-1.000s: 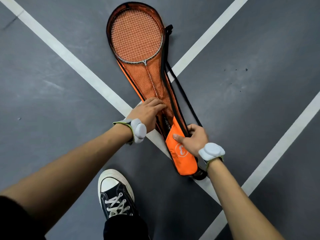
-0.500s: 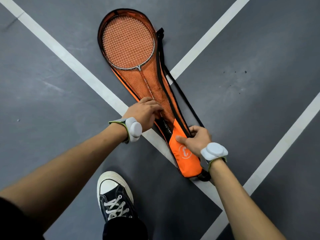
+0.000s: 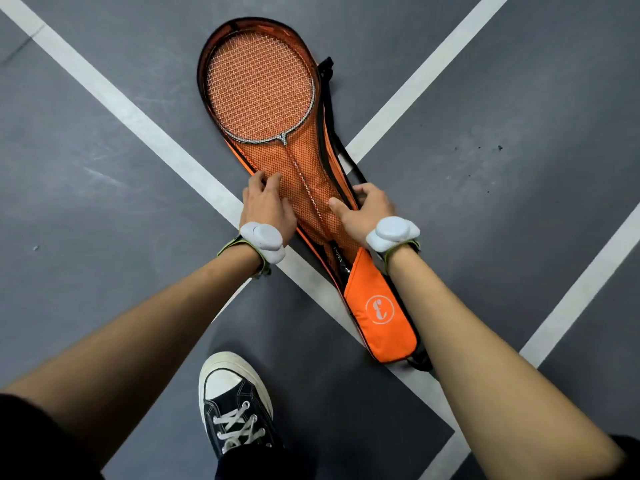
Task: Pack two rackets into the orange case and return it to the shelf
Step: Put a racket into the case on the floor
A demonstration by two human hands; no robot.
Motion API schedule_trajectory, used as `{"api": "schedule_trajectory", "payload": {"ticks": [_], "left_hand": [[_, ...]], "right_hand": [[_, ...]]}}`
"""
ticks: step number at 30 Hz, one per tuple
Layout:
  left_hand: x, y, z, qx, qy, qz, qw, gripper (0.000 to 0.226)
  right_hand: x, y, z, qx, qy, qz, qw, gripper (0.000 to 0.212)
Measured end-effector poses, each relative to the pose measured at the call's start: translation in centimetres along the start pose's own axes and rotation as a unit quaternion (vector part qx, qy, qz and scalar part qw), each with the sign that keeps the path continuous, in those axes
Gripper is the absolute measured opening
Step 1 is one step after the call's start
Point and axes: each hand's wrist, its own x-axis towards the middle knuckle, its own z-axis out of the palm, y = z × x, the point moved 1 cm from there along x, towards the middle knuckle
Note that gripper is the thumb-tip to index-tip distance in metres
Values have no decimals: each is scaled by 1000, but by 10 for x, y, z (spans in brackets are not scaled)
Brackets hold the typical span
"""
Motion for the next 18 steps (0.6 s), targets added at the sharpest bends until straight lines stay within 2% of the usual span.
{"api": "schedule_trajectory", "payload": {"ticks": [5,10,14,18], "left_hand": [[2,-2,4,24,-4,-4,1000,43],[0,1,-2,0,-7,-14,1000,39],[-9,13,-14,-42,-3,-18,999,37],[-21,49,-41,-97,11,18,995,29]], "right_hand": [[13,-9,18,15,16,-2,1000,33],[0,-10,19,38,23,-31,999,20],[-18,-16,5,56,18,-57,997,18],[-41,-33,-29,74,47,-96,991,21]]}}
